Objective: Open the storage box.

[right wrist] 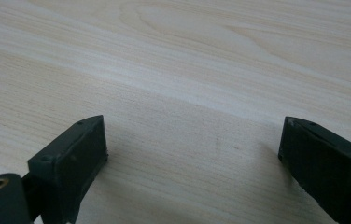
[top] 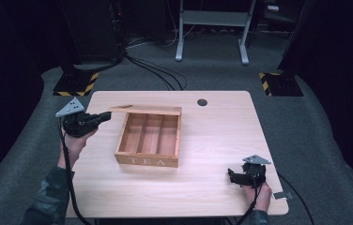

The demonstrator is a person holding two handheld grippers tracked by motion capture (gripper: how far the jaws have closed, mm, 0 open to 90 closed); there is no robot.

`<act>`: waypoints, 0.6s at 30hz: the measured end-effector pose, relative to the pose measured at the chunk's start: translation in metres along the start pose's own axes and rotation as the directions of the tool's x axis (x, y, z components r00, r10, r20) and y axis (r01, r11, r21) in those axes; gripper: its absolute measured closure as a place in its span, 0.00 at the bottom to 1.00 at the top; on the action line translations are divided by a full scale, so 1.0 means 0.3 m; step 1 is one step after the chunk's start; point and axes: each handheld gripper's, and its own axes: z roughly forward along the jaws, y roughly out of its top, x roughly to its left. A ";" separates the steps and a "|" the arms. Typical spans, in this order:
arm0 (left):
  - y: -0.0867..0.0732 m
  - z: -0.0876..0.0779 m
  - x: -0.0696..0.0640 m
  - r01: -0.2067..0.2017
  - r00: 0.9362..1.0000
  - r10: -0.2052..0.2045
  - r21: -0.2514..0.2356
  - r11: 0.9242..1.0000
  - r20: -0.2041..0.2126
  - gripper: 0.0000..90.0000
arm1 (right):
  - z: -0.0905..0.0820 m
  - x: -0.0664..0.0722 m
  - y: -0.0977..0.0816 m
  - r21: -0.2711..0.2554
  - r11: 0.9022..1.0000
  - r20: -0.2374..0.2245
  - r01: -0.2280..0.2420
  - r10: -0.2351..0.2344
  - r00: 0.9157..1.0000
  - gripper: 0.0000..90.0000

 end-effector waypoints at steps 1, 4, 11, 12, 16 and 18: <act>-0.012 -0.002 -0.004 0.002 1.000 -0.002 -0.005 1.000 0.004 0.99 | 0.000 0.000 0.000 0.000 1.000 0.000 0.000 0.000 1.000 0.08; -0.030 -0.013 -0.017 -0.017 1.000 0.017 -0.018 1.000 0.011 0.99 | 0.000 0.000 0.000 -0.001 1.000 0.001 0.000 0.000 1.000 0.08; -0.057 -0.017 -0.052 -0.058 0.998 0.058 -0.025 0.998 0.007 0.98 | 0.000 0.001 0.000 0.000 1.000 0.001 0.000 0.000 1.000 0.08; -0.070 -0.009 -0.050 -0.054 0.998 0.054 -0.017 0.998 0.019 0.98 | 0.000 0.001 0.000 -0.001 1.000 0.001 -0.001 0.001 1.000 0.08; -0.123 0.023 -0.045 -0.029 0.999 0.028 0.024 0.999 0.033 0.98 | -0.001 0.001 0.000 0.000 1.000 0.002 -0.001 0.001 1.000 0.08; -0.164 0.031 -0.046 -0.017 0.999 0.015 0.046 0.999 0.039 0.97 | 0.001 0.000 0.000 -0.004 1.000 0.002 0.003 -0.002 1.000 0.08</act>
